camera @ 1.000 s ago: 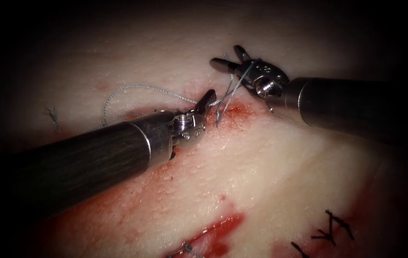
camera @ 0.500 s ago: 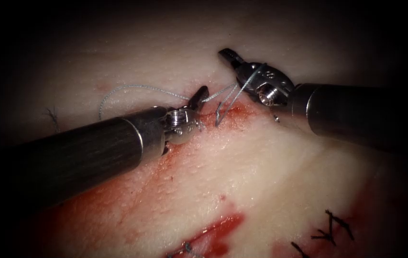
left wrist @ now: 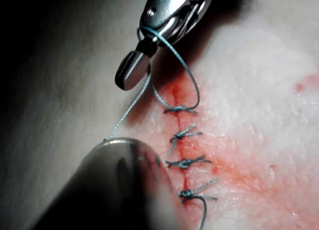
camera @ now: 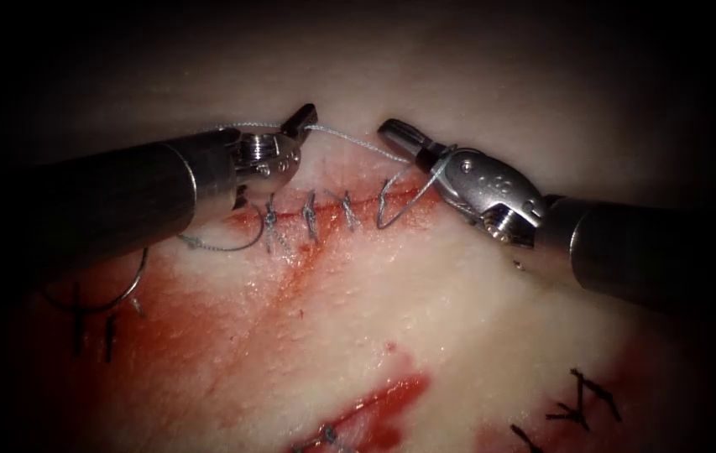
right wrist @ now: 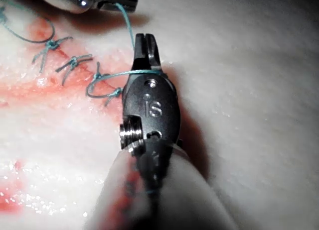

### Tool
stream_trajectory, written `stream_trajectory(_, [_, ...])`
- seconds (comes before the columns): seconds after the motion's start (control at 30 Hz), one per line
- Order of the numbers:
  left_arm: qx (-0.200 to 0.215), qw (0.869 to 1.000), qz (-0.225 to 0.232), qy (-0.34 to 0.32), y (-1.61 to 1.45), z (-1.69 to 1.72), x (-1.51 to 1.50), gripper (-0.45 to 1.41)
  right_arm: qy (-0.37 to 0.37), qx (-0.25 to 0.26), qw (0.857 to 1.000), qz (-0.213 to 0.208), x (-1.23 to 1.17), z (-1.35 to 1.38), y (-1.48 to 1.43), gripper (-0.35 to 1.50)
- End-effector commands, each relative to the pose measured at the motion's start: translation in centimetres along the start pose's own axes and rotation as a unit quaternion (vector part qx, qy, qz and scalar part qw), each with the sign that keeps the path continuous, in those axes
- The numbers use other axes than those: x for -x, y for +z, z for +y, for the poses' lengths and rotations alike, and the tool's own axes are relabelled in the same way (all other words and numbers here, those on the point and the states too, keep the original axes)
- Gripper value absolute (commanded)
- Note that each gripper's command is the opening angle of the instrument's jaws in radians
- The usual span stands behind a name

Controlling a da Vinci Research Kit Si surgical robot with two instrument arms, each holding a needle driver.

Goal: Wound Closure

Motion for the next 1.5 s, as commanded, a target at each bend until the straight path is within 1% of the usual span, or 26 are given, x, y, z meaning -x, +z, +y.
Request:
stream_trajectory(0.03, [0.001, 1.000, 0.000, -0.001, 0.12, -0.11, -0.05, -0.45, -0.002, -0.006, 1.000, 0.004, 0.08, -0.10, 0.04, -0.35])
stream_trajectory(0.1, [0.006, 1.000, 0.000, -0.003, 0.14, -0.22, -0.05, -0.45, -0.005, -0.017, 1.000, 0.005, 0.14, -0.17, -0.01, -0.35])
stream_trajectory(0.13, [0.011, 1.000, -0.001, -0.008, 0.16, -0.37, -0.05, -0.45, -0.007, -0.027, 1.000, 0.000, 0.19, -0.23, -0.07, -0.35])
stream_trajectory(0.17, [0.011, 1.000, -0.001, -0.008, 0.16, -0.37, -0.05, -0.45, -0.007, -0.027, 1.000, 0.000, 0.19, -0.23, -0.07, -0.35])
stream_trajectory(0.2, [0.006, 1.000, 0.000, -0.017, 0.16, -0.51, -0.06, -0.45, -0.009, -0.032, 0.999, -0.004, 0.23, -0.29, -0.12, -0.35])
stream_trajectory(0.23, [0.006, 1.000, 0.000, -0.017, 0.16, -0.51, -0.06, -0.45, -0.009, -0.032, 0.999, -0.004, 0.23, -0.29, -0.12, -0.35])
stream_trajectory(0.3, [-0.001, 1.000, 0.003, -0.029, 0.16, -0.68, -0.07, -0.45, -0.010, -0.035, 0.999, -0.008, 0.25, -0.34, -0.15, -0.35])
stream_trajectory(0.33, [-0.008, 0.999, 0.004, -0.042, 0.16, -0.85, -0.10, -0.45, -0.011, -0.039, 0.999, -0.010, 0.25, -0.40, -0.20, -0.35])
stream_trajectory(0.43, [-0.022, 0.998, 0.006, -0.062, 0.16, -1.07, -0.17, -0.45, -0.011, -0.044, 0.999, -0.015, 0.25, -0.49, -0.25, -0.35])
stream_trajectory(0.47, [-0.023, 0.997, 0.011, -0.067, 0.17, -1.12, -0.19, -0.45, -0.011, -0.045, 0.999, -0.018, 0.25, -0.51, -0.27, -0.35])
stream_trajectory(0.5, [-0.018, 0.997, 0.029, -0.073, 0.19, -1.24, -0.23, -0.45, -0.012, -0.048, 0.999, -0.023, 0.25, -0.58, -0.30, -0.35])
stream_trajectory(0.67, [-0.023, 0.994, 0.053, -0.090, 0.26, -1.46, -0.32, -0.45, -0.016, -0.057, 0.998, -0.035, 0.31, -0.74, -0.38, -0.35])
stream_trajectory(0.9, [-0.038, 0.991, 0.057, -0.112, 0.36, -1.77, -0.33, -0.45, -0.022, -0.068, 0.996, -0.045, 0.39, -0.93, -0.48, -0.35])
stream_trajectory(1.07, [-0.055, 0.988, 0.059, -0.129, 0.42, -1.98, -0.32, -0.45, -0.027, -0.070, 0.996, -0.052, 0.47, -0.99, -0.52, -0.35])
stream_trajectory(1.17, [-0.079, 0.984, 0.062, -0.148, 0.47, -2.16, -0.31, -0.45, -0.031, -0.070, 0.995, -0.057, 0.54, -1.00, -0.56, -0.35])
stream_trajectory(1.23, [-0.084, 0.983, 0.062, -0.152, 0.47, -2.20, -0.31, -0.45, -0.031, -0.070, 0.995, -0.057, 0.54, -1.00, -0.57, -0.35])
stream_trajectory(1.37, [-0.105, 0.977, 0.064, -0.174, 0.52, -2.41, -0.29, -0.45, -0.032, -0.066, 0.996, -0.059, 0.55, -0.96, -0.62, -0.35])
stream_trajectory(1.5, [-0.116, 0.976, 0.066, -0.173, 0.55, -2.52, -0.27, -0.45, -0.033, -0.063, 0.996, -0.059, 0.58, -0.94, -0.66, -0.35])
